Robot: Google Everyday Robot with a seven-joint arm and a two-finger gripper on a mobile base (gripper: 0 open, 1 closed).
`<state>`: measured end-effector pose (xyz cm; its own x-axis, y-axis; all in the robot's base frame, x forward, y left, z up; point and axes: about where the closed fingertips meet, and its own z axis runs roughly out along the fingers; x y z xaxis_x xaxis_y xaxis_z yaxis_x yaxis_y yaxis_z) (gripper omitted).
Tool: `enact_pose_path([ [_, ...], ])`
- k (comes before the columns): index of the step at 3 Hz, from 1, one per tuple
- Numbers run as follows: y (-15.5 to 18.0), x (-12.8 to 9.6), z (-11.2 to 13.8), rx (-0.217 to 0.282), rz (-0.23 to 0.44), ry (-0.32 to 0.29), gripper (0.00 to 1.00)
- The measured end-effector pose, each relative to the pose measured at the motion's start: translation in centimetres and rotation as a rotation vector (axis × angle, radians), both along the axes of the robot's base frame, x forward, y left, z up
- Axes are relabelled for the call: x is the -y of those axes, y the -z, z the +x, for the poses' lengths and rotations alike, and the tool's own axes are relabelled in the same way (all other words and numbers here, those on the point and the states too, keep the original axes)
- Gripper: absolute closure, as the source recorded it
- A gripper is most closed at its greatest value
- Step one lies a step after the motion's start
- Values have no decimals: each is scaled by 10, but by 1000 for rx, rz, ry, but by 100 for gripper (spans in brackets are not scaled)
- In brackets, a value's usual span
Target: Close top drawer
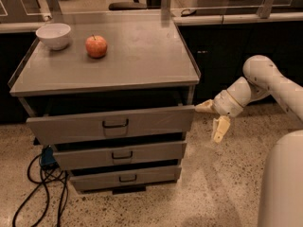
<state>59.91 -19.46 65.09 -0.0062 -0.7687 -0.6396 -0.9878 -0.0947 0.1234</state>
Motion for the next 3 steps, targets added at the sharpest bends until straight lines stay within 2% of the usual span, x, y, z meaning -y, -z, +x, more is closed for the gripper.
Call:
enact_pose_path([
  [1, 5, 16, -32, -88, -52, 42, 0],
  [2, -8, 25, -89, -200, -141, 93, 0],
  [3, 5, 19, -114, -260, -155, 83, 0],
])
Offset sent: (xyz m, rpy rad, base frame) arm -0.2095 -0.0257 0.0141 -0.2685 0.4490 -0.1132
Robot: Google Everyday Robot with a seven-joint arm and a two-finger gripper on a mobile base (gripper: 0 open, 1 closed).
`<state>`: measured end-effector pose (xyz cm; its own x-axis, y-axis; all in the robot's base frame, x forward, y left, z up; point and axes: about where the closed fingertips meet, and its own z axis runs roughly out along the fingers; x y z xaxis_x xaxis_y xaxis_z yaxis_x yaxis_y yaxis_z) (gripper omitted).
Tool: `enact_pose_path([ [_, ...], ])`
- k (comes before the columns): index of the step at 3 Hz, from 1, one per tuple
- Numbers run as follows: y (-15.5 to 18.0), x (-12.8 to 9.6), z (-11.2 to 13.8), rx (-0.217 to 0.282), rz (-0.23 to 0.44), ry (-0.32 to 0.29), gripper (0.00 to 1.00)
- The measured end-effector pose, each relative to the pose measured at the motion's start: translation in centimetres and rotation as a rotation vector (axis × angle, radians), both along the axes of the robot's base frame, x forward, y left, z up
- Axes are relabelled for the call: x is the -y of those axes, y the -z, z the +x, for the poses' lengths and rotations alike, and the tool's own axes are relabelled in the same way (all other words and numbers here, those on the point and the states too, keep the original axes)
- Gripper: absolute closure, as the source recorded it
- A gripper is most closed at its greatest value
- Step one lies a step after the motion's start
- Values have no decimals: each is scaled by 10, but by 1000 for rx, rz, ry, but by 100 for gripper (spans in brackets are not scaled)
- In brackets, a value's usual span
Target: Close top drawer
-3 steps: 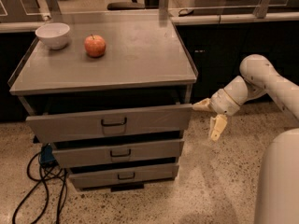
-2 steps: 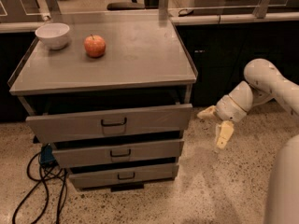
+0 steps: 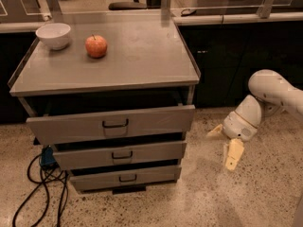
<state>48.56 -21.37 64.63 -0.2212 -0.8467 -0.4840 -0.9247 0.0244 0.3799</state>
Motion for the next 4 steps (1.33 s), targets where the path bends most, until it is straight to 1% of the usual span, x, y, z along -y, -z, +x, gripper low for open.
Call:
enact_pose_path([
  [1, 9, 2, 27, -8, 7, 7, 0],
  [2, 10, -5, 85, 51, 11, 10, 0],
  [3, -3, -3, 107, 113, 12, 26, 0],
  [4, -3, -3, 107, 113, 12, 25, 0],
])
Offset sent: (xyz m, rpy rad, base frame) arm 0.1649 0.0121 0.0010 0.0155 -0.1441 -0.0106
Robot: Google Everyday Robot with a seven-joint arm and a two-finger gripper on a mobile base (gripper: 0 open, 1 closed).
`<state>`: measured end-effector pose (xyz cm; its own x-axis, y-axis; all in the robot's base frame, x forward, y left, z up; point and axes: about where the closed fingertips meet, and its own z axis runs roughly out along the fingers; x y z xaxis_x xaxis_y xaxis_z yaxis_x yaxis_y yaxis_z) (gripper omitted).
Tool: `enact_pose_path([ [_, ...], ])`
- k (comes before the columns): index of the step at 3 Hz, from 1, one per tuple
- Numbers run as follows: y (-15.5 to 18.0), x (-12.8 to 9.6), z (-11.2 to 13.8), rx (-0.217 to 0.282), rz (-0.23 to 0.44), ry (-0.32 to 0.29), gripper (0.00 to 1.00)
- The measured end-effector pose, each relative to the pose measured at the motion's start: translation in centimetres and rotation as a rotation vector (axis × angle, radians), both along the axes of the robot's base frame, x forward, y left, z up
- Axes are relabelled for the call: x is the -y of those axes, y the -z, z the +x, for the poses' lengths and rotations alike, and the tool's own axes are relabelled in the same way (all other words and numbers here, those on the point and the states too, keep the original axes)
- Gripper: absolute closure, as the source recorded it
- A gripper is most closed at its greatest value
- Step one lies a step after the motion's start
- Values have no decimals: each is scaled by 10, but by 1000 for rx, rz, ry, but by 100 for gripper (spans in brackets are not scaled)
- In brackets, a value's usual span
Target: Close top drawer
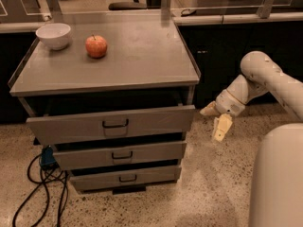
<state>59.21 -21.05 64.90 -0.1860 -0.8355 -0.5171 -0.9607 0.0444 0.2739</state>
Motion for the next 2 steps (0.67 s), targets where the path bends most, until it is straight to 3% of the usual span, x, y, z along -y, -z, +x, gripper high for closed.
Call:
enact_pose_path([
  [1, 0, -21, -15, 6, 28, -130, 0],
  [2, 3, -23, -13, 16, 32, -136, 0],
])
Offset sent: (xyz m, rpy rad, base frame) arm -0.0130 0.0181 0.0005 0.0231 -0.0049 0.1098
